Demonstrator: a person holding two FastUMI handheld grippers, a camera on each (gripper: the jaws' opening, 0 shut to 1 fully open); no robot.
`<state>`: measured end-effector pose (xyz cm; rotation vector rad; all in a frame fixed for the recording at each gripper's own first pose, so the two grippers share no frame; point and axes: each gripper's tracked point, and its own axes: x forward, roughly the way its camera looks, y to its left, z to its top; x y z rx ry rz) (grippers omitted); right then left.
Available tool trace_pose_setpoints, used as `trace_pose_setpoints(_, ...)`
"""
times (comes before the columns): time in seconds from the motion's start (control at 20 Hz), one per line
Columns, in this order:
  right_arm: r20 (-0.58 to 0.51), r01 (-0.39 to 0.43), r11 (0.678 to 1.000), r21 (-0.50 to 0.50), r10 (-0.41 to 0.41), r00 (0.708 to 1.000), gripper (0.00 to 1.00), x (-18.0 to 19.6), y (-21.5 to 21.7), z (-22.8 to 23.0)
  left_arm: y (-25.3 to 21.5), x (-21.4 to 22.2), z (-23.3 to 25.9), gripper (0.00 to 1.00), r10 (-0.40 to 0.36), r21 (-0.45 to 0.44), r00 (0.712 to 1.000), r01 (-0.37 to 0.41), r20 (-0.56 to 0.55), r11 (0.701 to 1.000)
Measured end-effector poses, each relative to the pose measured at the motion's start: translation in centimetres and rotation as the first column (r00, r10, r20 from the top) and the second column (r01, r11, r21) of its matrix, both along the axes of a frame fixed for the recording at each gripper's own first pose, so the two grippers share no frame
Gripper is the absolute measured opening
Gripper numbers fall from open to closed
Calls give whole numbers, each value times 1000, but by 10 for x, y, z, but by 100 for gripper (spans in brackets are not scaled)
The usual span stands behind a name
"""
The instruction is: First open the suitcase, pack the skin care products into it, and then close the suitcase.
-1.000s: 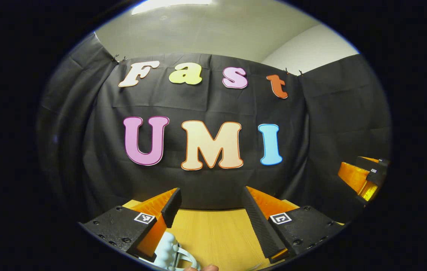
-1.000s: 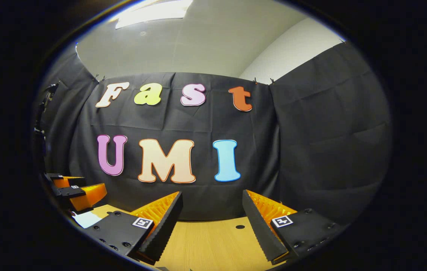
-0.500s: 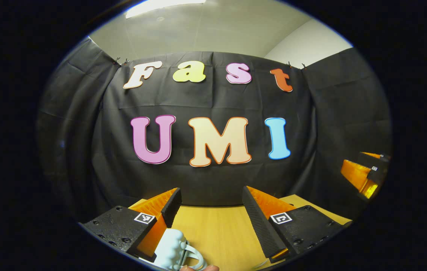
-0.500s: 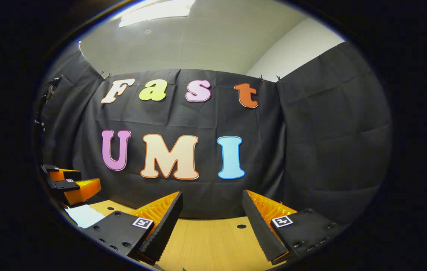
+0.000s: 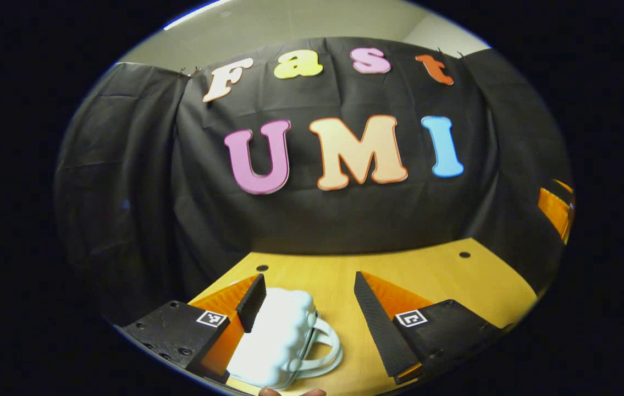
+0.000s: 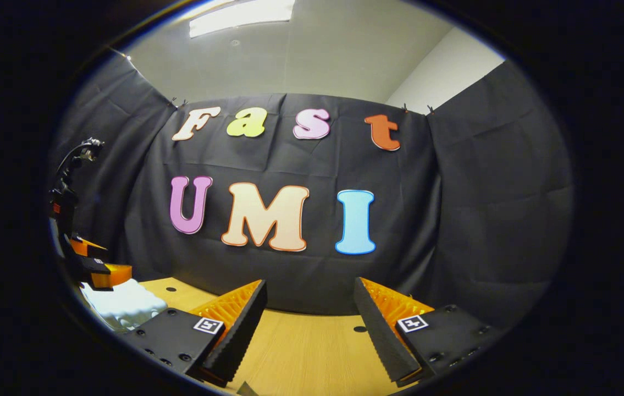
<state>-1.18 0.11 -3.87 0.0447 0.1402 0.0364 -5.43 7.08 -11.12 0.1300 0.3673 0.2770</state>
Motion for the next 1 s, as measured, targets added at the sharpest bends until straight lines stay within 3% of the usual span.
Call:
trace_pose_setpoints(0.1,-21,1,1000,-7,-1,1000,98,0,-7,-4,-1,-10,-25,94,3,-38,996,-6,-84,999)
trace_pose_setpoints(0.25,-20,87,996,-30,-88,996,98,-3,-32,3,-11,-11,-73,94,-38,-136,975,9,-218,991)
trace_pose_setpoints(0.4,-24,122,991,-54,-124,992,100,-8,-40,4,-17,-1,-109,94,-74,-157,950,26,-304,987)
trace_pose_setpoints(0.65,-84,224,969,-100,-232,969,99,-19,-59,-3,-40,6,-171,93,-175,-214,864,81,-472,973)
trace_pose_setpoints(0.9,-50,218,956,-196,-232,972,98,-23,-52,8,-37,17,-213,78,-148,-169,809,60,-569,984)
trace_pose_setpoints(0.95,-43,208,956,-207,-221,974,98,-23,-49,10,-37,18,-219,84,-142,-172,800,50,-583,984)
trace_pose_setpoints(1.0,-34,200,956,-213,-212,977,98,-23,-46,12,-35,18,-221,84,-129,-161,798,41,-589,986)
